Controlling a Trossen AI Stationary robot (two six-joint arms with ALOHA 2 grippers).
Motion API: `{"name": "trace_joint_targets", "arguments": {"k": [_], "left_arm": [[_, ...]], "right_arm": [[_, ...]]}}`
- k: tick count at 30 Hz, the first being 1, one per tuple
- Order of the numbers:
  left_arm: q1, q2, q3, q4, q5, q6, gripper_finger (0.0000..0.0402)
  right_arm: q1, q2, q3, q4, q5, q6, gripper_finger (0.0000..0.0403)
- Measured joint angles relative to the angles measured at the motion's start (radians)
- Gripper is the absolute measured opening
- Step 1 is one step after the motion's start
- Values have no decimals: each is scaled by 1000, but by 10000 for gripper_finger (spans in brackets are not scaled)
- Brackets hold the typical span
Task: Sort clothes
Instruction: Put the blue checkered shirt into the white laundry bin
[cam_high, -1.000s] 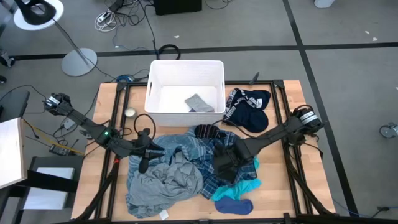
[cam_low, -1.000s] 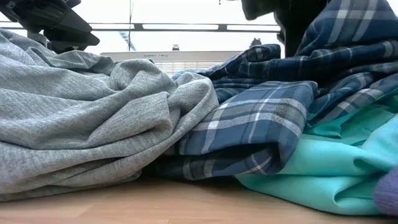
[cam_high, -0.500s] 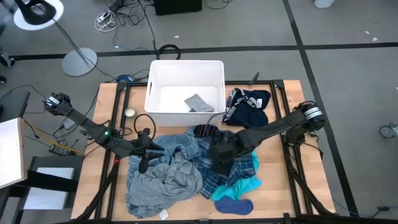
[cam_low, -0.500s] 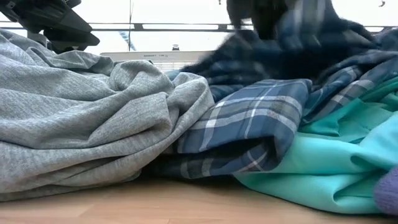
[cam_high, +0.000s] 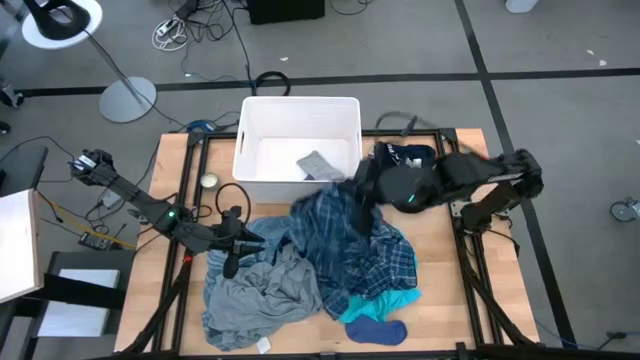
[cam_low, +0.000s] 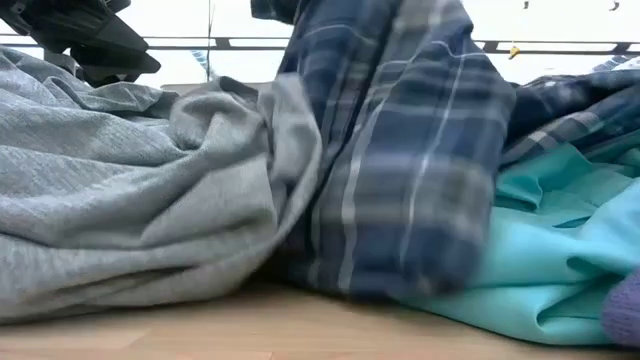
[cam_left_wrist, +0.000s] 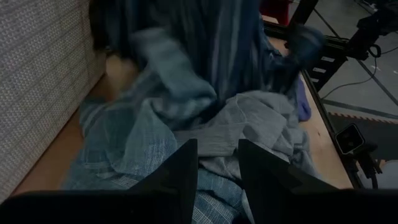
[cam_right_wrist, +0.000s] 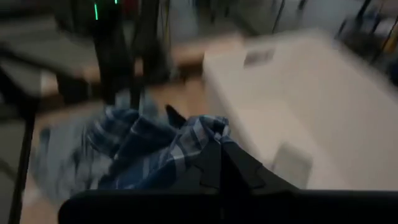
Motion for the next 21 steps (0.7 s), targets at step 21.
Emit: {"name": "trace_joint_targets", "arguments": {"k": [21], "left_arm": [[0, 0, 0, -39, -37, 6, 121]], "right_arm": [[-374, 93, 169, 838, -491, -443, 0]]}}
